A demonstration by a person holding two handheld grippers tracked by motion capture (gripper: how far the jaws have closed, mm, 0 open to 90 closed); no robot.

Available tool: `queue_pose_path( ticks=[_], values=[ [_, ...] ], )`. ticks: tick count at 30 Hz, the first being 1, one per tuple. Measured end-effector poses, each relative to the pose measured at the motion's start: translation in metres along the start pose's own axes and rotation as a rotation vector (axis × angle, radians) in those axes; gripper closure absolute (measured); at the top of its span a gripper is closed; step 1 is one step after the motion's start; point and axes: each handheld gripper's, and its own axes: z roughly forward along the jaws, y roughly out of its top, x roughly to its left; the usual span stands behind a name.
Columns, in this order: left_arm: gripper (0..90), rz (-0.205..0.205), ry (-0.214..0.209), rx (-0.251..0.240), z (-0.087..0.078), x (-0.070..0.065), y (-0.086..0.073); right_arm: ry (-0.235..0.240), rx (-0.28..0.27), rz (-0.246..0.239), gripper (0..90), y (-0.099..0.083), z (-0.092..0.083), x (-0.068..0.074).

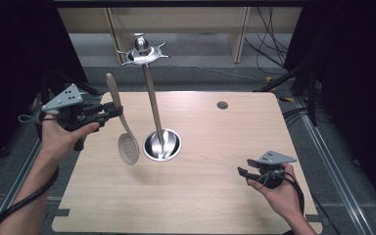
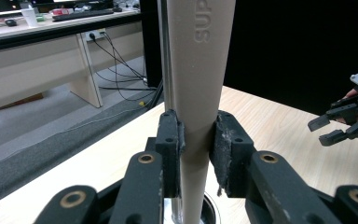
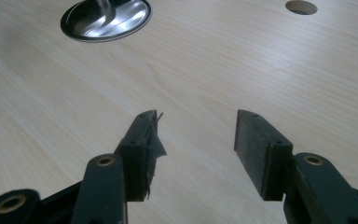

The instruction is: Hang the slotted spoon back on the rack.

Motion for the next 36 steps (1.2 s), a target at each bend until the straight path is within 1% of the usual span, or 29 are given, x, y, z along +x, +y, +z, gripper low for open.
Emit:
queue_pose_path(
  ticks=[1, 2, 3, 4, 7, 8, 9, 17, 18, 22, 24, 28, 30, 31, 36],
  values=[
    [72.9, -0.001, -0.003, 0.001, 0.0, 0.0, 0.001, 0.004, 0.004, 0.019, 49.9, 0.0, 0.0, 0.001],
    [72.9, -0.002, -0.004, 0.001, 0.001, 0.001, 0.002, 0.005, 0.007, 0.027, 49.9, 0.0, 0.0, 0.002],
    [72.9, -0.002, -0.006, 0.0, 0.001, 0.001, 0.002, 0.005, 0.006, 0.027, 49.9, 0.0, 0.0, 0.002],
    [72.9, -0.001, -0.004, 0.005, 0.001, 0.001, 0.003, 0.003, 0.001, 0.0, 49.9, 0.0, 0.0, 0.0],
    [72.9, 0.001, -0.009, 0.0, 0.002, 0.002, 0.005, 0.0, 0.0, 0.0, 49.9, 0.0, 0.0, 0.0],
    [72.9, -0.001, -0.018, -0.009, 0.003, 0.002, 0.006, 0.005, 0.007, 0.027, 49.9, 0.0, 0.0, 0.002],
    [72.9, 0.002, -0.01, -0.002, 0.003, 0.002, 0.007, 0.005, 0.007, 0.026, 49.9, 0.0, 0.0, 0.002],
    [72.9, -0.001, -0.013, -0.002, 0.005, 0.004, 0.01, 0.004, 0.006, 0.021, 49.9, 0.0, 0.0, 0.002],
    [72.9, 0.0, -0.014, -0.002, 0.005, 0.005, 0.01, 0.005, 0.008, 0.027, 49.9, 0.0, 0.0, 0.002],
    [72.9, -0.001, -0.015, -0.004, 0.005, 0.005, 0.01, 0.006, 0.007, 0.026, 49.8, 0.0, 0.0, 0.002],
    [72.9, -0.003, -0.015, -0.006, 0.005, 0.006, 0.011, 0.008, 0.016, 0.023, 49.9, 0.0, -0.001, 0.002],
    [72.9, -0.004, -0.016, -0.005, 0.005, 0.007, 0.012, 0.008, 0.016, 0.022, 49.8, 0.0, -0.001, 0.002],
    [72.9, -0.008, -0.016, -0.007, 0.005, 0.007, 0.013, 0.007, 0.016, 0.023, 49.9, 0.0, -0.001, 0.002],
    [72.9, -0.009, -0.017, -0.008, 0.005, 0.007, 0.013, 0.004, 0.004, 0.027, 49.9, 0.0, 0.0, 0.002],
    [72.9, -0.009, -0.018, -0.01, 0.006, 0.008, 0.014, 0.006, 0.006, 0.026, 49.8, 0.0, 0.0, 0.002]
  ],
)
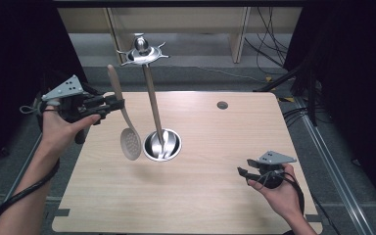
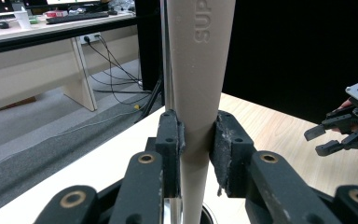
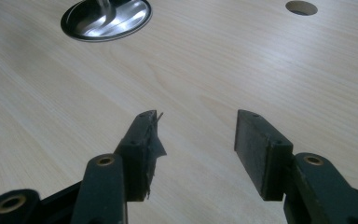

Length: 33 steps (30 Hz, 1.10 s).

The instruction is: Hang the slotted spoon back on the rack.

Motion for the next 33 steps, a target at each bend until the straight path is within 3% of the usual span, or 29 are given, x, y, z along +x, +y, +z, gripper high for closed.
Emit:
queue_pose_path(
  ticks=[31, 33],
  values=[
    [72.9, -0.016, -0.019, 0.007, 0.0056, 0.0062, 0.0067, 0.003, 0.011, -0.004, 49.7, 0.0001, -0.0002, -0.0004],
    [72.9, -0.015, -0.021, 0.008, 0.0061, 0.0062, 0.0069, 0.012, 0.021, 0.013, 49.7, 0.0, -0.0004, 0.0008]
  ],
)
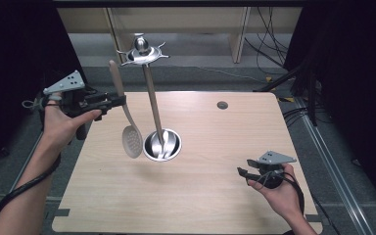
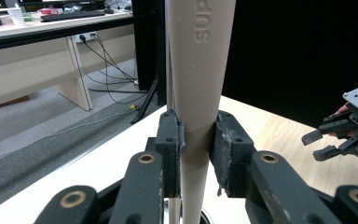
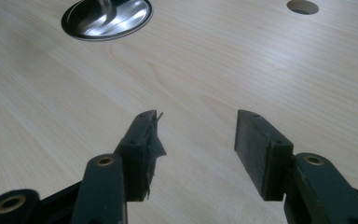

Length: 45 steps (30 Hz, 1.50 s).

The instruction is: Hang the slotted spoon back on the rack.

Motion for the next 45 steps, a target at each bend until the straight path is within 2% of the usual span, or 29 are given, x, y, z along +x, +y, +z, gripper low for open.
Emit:
queue_pose_path(
  ticks=[4, 5, 6, 10, 12, 25, 26, 28, 37, 39, 42, 43, 45],
  values=[
    [72.9, 0.001, -0.004, 0.004, 0.001, 0.0, 0.0, -0.01, -0.009, -0.018, 49.7, 0.0, 0.0, -0.001],
    [72.9, 0.003, -0.005, 0.005, 0.001, 0.0, 0.0, -0.001, 0.0, -0.001, 49.7, 0.0, 0.0, 0.0],
    [72.9, 0.002, -0.006, 0.005, 0.002, 0.0, 0.0, -0.006, -0.007, -0.013, 49.7, 0.0, 0.0, -0.001],
    [72.9, 0.001, -0.009, 0.004, 0.003, 0.0, 0.001, -0.001, 0.0, 0.0, 49.7, 0.0, 0.0, 0.0],
    [72.9, 0.003, -0.01, 0.006, 0.003, 0.0, 0.001, -0.01, -0.008, -0.015, 49.7, 0.0, 0.0, -0.001],
    [72.8, 0.0, -0.016, 0.006, 0.004, 0.001, 0.003, -0.008, -0.007, -0.015, 49.7, 0.0, 0.001, -0.001],
    [72.9, 0.001, -0.017, 0.007, 0.005, 0.001, 0.003, -0.011, -0.012, -0.034, 49.7, 0.0, 0.001, -0.003],
    [72.9, -0.003, -0.019, 0.01, 0.005, 0.001, 0.003, -0.011, -0.012, -0.034, 49.7, 0.0, 0.001, -0.003],
    [72.8, -0.005, -0.028, 0.013, 0.008, 0.002, 0.004, -0.008, -0.012, -0.03, 49.6, 0.0, 0.001, -0.003],
    [72.9, -0.005, -0.029, 0.016, 0.009, 0.001, 0.004, -0.008, -0.007, -0.006, 49.5, 0.0, 0.001, -0.001],
    [72.8, -0.012, -0.039, 0.008, 0.01, 0.002, 0.004, -0.01, -0.009, -0.026, 49.5, 0.0, 0.001, -0.002],
    [72.8, -0.01, -0.033, 0.013, 0.01, 0.001, 0.004, -0.006, -0.006, -0.013, 49.5, 0.0, 0.001, -0.001],
    [72.9, -0.01, -0.033, 0.013, 0.011, 0.002, 0.004, -0.015, -0.01, -0.042, 49.5, 0.0, 0.001, -0.003]
  ],
)
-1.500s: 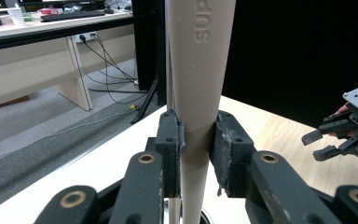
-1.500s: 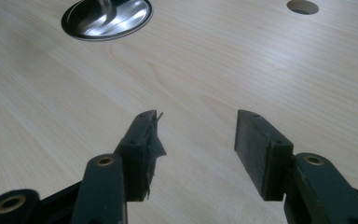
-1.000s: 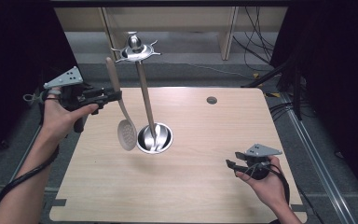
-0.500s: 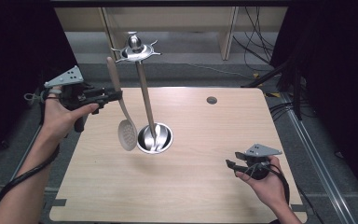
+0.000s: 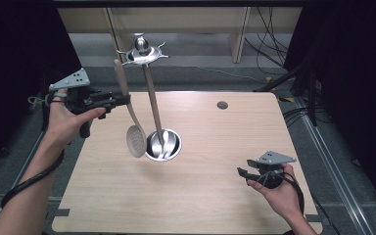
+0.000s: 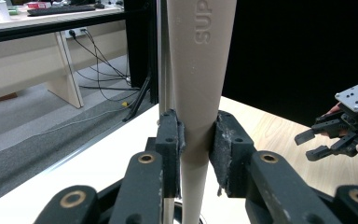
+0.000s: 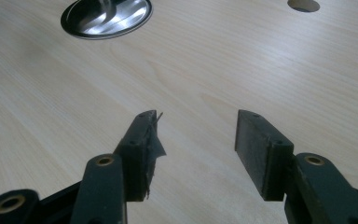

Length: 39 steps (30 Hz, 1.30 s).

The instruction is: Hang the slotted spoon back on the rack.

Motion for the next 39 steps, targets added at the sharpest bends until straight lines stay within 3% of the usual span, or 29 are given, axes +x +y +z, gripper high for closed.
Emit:
queue_pose_path(
  ticks=[6, 7, 11, 12, 27, 28, 39],
  values=[
    [72.8, -0.003, -0.002, 0.007, 0.0, 0.002, -0.001, 0.003, 0.003, 0.004, 49.5, 0.0, 0.0, 0.0],
    [72.8, -0.006, -0.004, 0.007, 0.0, 0.002, -0.002, 0.014, 0.013, 0.039, 49.5, 0.0, 0.0, 0.003],
    [72.8, -0.005, -0.004, 0.012, 0.0, 0.002, -0.002, 0.006, 0.007, 0.027, 49.4, 0.0, 0.0, 0.002],
    [72.8, -0.005, -0.004, 0.013, 0.0, 0.002, -0.001, 0.0, -0.001, 0.003, 49.5, 0.0, 0.0, 0.0],
    [72.8, -0.003, -0.018, 0.029, 0.005, 0.003, 0.003, 0.003, 0.0, 0.005, 49.4, 0.0, 0.0, 0.0],
    [72.8, -0.002, -0.018, 0.031, 0.005, 0.003, 0.004, 0.02, 0.005, 0.018, 49.4, 0.0, 0.0, 0.001],
    [72.7, -0.009, -0.023, 0.04, 0.01, 0.004, 0.004, 0.003, 0.002, 0.005, 49.4, 0.0, 0.0, 0.0]
  ],
)
